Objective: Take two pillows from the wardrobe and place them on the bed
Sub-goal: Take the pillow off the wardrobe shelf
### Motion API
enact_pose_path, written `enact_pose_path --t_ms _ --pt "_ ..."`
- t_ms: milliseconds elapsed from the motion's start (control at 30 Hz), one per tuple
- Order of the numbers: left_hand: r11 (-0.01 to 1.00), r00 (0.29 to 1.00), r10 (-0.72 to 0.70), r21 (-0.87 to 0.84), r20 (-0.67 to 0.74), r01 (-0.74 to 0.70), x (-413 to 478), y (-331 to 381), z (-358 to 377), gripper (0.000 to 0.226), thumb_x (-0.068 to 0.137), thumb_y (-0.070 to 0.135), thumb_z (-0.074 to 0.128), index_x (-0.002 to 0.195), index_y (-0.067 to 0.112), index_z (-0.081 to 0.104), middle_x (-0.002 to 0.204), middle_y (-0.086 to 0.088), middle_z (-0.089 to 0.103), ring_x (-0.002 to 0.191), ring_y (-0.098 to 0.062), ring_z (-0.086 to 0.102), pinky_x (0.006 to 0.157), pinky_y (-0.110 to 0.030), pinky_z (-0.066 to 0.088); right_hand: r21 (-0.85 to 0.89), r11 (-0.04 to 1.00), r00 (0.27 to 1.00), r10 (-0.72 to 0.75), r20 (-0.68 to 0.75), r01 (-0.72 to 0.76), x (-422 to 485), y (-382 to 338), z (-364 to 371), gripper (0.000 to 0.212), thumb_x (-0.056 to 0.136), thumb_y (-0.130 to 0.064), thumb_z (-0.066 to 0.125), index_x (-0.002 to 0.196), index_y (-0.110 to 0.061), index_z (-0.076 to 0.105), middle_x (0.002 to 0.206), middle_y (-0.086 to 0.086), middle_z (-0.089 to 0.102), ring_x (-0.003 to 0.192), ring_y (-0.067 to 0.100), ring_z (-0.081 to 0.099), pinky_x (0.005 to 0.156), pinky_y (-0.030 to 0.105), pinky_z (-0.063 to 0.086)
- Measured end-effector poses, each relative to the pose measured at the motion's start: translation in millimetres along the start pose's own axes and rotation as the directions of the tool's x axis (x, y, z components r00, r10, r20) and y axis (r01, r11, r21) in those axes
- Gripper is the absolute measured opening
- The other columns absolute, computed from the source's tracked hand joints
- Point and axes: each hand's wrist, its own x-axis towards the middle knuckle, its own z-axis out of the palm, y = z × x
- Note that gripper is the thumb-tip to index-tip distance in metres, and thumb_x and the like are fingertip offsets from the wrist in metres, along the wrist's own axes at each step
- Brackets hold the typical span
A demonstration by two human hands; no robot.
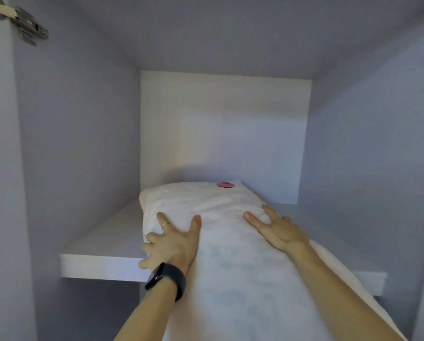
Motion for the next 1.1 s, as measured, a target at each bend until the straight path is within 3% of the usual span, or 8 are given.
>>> enact_pose_path --t_ms 200,367,500,567,767,933,1033,1100 --pt "0.98 0.982 0.151 -0.112 -0.115 -0.164 -10.5 -29.6 10.1 0.08 0.075 0.089 0.031 0.145 0.06 0.005 0.15 -0.013 0.031 0.133 -0.035 0.031 0.098 -0.057 0.039 -0.025 0.999 0.977 -0.043 -0.207 0.039 -38.0 4.4 12.6 0.088 0.065 -0.099 0.028 0.143 -0.059 0.018 0.145 0.006 0.038 0.125 0.035 0.045 0.105 0.049 0.033" --pt "0.909 0.944 0.301 -0.259 -0.136 -0.327 -40.6 -51.4 -8.0 0.076 0.079 0.079 0.048 0.143 0.064 0.01 0.139 -0.009 0.037 0.13 -0.033 0.03 0.089 -0.046 0.044 0.234 0.966 0.949 -0.036 -0.314 0.114 -87.2 26.8 30.0 0.082 0.071 -0.088 0.048 0.141 -0.06 0.017 0.135 0.004 0.034 0.119 0.036 0.046 0.1 0.048 0.043" --pt "0.893 0.919 0.337 -0.239 -0.205 -0.381 -74.7 -71.2 -32.4 0.079 0.078 0.072 0.058 0.143 0.064 0.014 0.138 -0.002 0.037 0.124 -0.031 0.035 0.084 -0.035 0.035 0.36 0.911 0.912 -0.041 -0.407 0.201 -146.6 36.3 48.8 0.079 0.072 -0.076 0.065 0.137 -0.057 0.024 0.12 -0.005 0.028 0.095 0.033 0.053 0.082 0.045 0.051" --pt "0.901 0.917 0.324 -0.219 -0.234 -0.375 -93.8 -87.9 -46.0 0.078 0.079 0.07 0.061 0.142 0.065 0.015 0.14 0.001 0.036 0.123 -0.03 0.037 0.086 -0.034 0.035 0.406 0.886 0.909 -0.038 -0.414 0.222 -176.3 43.4 61.7 0.074 0.072 -0.071 0.067 0.133 -0.059 0.027 0.122 -0.005 0.029 0.094 0.034 0.053 0.079 0.043 0.049" --pt "0.954 0.936 0.205 -0.155 -0.286 -0.257 -178.6 -175.6 -77.2 0.074 0.075 0.07 0.064 0.136 0.07 0.022 0.131 0.007 0.037 0.122 -0.024 0.05 0.102 -0.04 0.044 0.537 0.8 0.95 -0.121 -0.289 0.266 -262.7 79.8 109.4 0.067 0.076 -0.054 0.074 0.133 -0.05 0.039 0.123 -0.006 0.03 0.094 0.021 0.044 0.082 0.036 0.039" --pt "0.997 0.911 -0.003 -0.074 -0.411 -0.03 -289.4 -250.2 -81.7 0.07 0.078 0.068 0.063 0.137 0.068 0.026 0.128 0.009 0.037 0.122 -0.021 0.049 0.107 -0.036 0.041 0.485 0.781 0.92 -0.325 -0.22 0.393 -327.1 116.3 140.9 0.068 0.071 -0.061 0.076 0.132 -0.047 0.047 0.125 -0.001 0.038 0.112 0.028 0.054 0.087 0.047 0.05" --pt "0.992 0.88 -0.103 0.013 -0.463 0.122 -355.7 -286.5 -77.6 0.07 0.08 0.067 0.06 0.142 0.063 0.026 0.128 0.002 0.039 0.122 -0.021 0.044 0.103 -0.032 0.038 0.475 0.788 0.907 -0.418 -0.055 0.392 -360.1 134.5 158.6 0.066 0.073 -0.053 0.078 0.131 -0.042 0.049 0.122 0.002 0.041 0.11 0.029 0.052 0.079 0.043 0.047" --pt "0.975 0.865 -0.171 0.045 -0.471 0.217 -396.9 -311.6 -72.9 0.071 0.081 0.066 0.059 0.144 0.058 0.028 0.126 -0.002 0.041 0.12 -0.023 0.043 0.103 -0.032 0.037 0.443 0.806 0.884 -0.464 0.059 0.394 -381.7 146.3 173.2 0.065 0.072 -0.052 0.077 0.131 -0.042 0.049 0.123 0.005 0.044 0.113 0.032 0.052 0.081 0.045 0.047"
